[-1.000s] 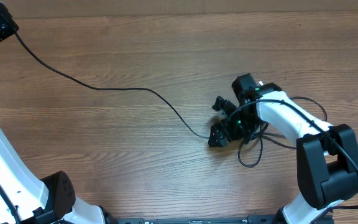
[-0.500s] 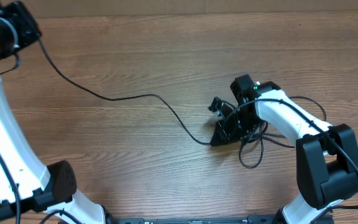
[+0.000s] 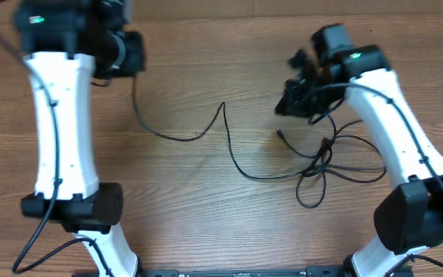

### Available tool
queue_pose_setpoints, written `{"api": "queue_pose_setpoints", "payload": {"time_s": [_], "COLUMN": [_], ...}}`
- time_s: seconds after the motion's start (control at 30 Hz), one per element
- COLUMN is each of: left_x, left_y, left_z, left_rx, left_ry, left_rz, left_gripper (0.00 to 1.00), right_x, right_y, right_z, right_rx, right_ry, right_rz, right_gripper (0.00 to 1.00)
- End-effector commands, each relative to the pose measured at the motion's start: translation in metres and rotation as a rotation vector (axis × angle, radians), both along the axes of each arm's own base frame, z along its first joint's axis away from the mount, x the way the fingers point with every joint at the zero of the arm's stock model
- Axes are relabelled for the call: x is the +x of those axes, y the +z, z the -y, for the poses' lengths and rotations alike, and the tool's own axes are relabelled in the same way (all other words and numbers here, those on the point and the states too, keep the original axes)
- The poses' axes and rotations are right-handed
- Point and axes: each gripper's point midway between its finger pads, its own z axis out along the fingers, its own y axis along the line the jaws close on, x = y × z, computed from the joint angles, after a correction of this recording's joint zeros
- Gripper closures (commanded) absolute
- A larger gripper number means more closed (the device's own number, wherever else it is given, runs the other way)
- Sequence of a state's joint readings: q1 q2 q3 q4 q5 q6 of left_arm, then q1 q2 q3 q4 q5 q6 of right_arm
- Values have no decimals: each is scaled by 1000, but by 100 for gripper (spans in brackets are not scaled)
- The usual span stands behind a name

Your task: Untangle cables

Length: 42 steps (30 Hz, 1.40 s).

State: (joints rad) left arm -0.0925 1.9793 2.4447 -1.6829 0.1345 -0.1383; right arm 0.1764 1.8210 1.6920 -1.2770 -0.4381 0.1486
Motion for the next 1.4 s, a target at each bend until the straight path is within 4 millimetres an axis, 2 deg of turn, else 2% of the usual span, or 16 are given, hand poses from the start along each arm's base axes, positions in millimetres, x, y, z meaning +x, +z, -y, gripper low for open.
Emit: {"api": "queue_pose_setpoints", "payload": {"time_s": [0.0, 0.07, 0.17, 0.27, 0.33, 0.37, 0.4, 0.5, 0.57, 0.63, 0.77, 0.9, 1.0, 1.03, 1.13, 1.37], "left_x": [-11, -20, -25, -18, -9, -1, 2, 2, -13, -32, -67, -91, -105, -113, -122, -118], "left_y": [-46, -70, -89, -91, -83, -76, -73, -66, -61, -59, -73, -100, -126, -143, -172, -217], "left_z": [-12, -25, -43, -40, -36, -24, -11, 48, 98, 133, 185, 232, 256, 267, 279, 295], "left_rx": [192, 280, 366, 349, 331, 288, 242, 53, -83, -141, -133, -128, -121, -116, -106, -119], "left_ry": [27, 94, 216, 222, 220, 167, 99, -217, -481, -679, -919, -1072, -1181, -1246, -1341, -1345], "left_rz": [-145, -221, -267, -241, -181, -137, -118, -74, -46, -32, -42, -25, 4, 22, 63, 173], "left_gripper": [96, 91, 70, 63, 53, 38, 32, 30, 29, 30, 30, 28, 30, 31, 31, 31], "right_x": [12, 13, 14, 13, 12, 10, 10, 9, 8, 7, 7, 6, 5, 4, 3, 3], "right_y": [6, 5, 5, 4, 4, 3, 3, 3, 1, 0, 0, -1, -2, -2, -3, -3], "right_z": [36, 51, 73, 88, 96, 101, 104, 113, 122, 127, 132, 134, 137, 137, 138, 138], "right_rx": [-33, -35, -40, -43, -46, -47, -47, -49, -70, -78, -78, -93, -108, -111, -121, -121], "right_ry": [-142, -181, -214, -240, -250, -265, -274, -296, -323, -333, -342, -336, -334, -317, -316, -315], "right_rz": [-10, -24, -27, -36, -43, -53, -58, -65, -73, -77, -79, -75, -76, -72, -78, -78], "right_gripper": [82, 79, 74, 67, 57, 45, 39, 30, 27, 25, 20, 15, 12, 12, 11, 11]}}
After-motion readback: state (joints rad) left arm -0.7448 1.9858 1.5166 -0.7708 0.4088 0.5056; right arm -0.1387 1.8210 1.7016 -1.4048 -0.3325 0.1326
